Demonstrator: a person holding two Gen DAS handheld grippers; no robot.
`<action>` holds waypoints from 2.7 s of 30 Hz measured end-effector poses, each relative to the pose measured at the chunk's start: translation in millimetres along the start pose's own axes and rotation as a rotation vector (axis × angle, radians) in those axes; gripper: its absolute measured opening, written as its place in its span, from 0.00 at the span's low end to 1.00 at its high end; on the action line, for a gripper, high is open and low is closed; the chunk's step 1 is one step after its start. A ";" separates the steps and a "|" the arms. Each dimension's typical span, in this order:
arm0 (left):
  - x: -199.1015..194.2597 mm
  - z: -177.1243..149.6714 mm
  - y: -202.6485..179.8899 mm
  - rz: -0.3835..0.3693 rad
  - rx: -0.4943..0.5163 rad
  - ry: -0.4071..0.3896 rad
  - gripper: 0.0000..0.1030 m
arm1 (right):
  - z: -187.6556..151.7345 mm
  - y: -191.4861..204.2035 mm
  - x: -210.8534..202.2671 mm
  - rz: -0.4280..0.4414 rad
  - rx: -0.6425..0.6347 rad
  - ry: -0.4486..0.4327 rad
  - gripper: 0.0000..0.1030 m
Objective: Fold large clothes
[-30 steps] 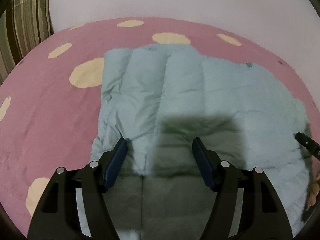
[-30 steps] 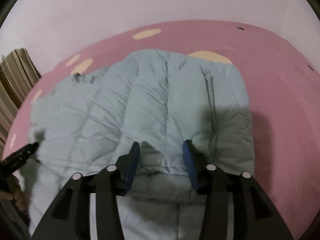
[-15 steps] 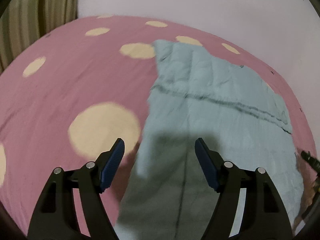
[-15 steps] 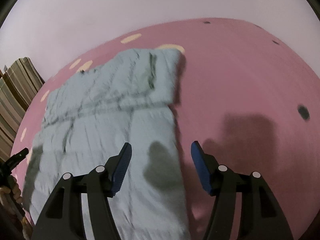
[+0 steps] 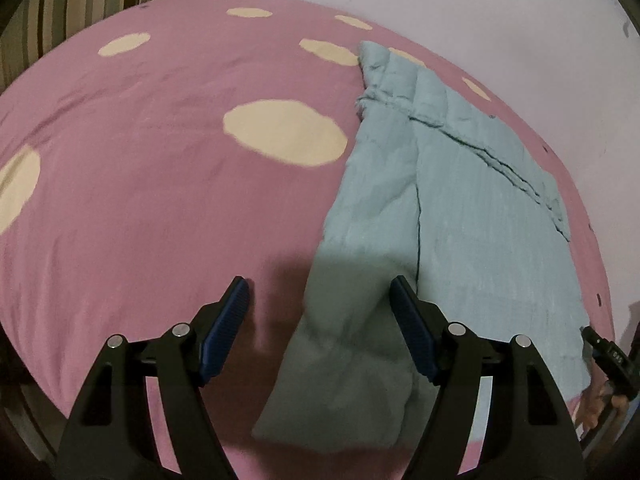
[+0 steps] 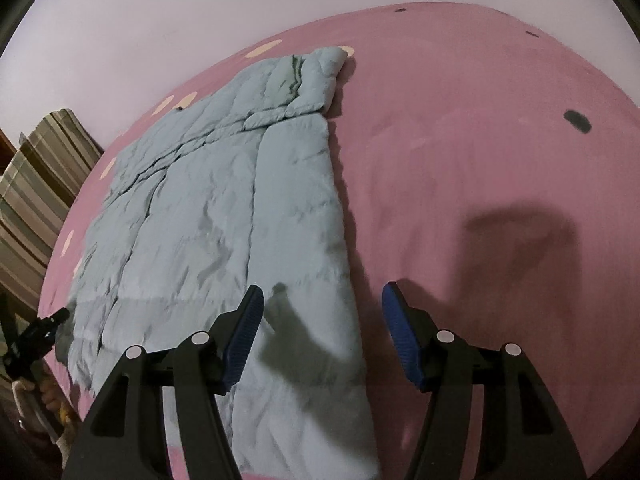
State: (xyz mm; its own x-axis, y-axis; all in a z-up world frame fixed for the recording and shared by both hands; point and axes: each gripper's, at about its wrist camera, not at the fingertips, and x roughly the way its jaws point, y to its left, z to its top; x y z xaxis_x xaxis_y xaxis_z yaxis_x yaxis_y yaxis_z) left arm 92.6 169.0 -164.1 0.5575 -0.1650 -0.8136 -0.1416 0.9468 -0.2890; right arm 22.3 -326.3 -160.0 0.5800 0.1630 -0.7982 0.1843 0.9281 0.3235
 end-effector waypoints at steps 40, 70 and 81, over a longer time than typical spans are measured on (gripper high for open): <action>-24.0 -44.8 -2.7 -0.118 -0.046 -0.015 0.11 | -50.1 1.3 -16.9 0.164 0.020 0.030 0.13; 91.9 214.2 -87.5 -0.042 0.016 -0.173 0.05 | 209.1 25.1 109.0 0.307 0.197 -0.047 0.07; 138.4 227.6 -94.4 -0.029 0.111 -0.121 0.11 | 217.2 8.4 142.6 0.316 0.215 0.003 0.11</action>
State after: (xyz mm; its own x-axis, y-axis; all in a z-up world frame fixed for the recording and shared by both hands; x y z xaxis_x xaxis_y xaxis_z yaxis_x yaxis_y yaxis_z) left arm 369.2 119.7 -134.6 0.6552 -0.1645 -0.7373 -0.0362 0.9681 -0.2481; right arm 279.0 -368.0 -160.7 0.6327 0.4307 -0.6435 0.1597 0.7406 0.6527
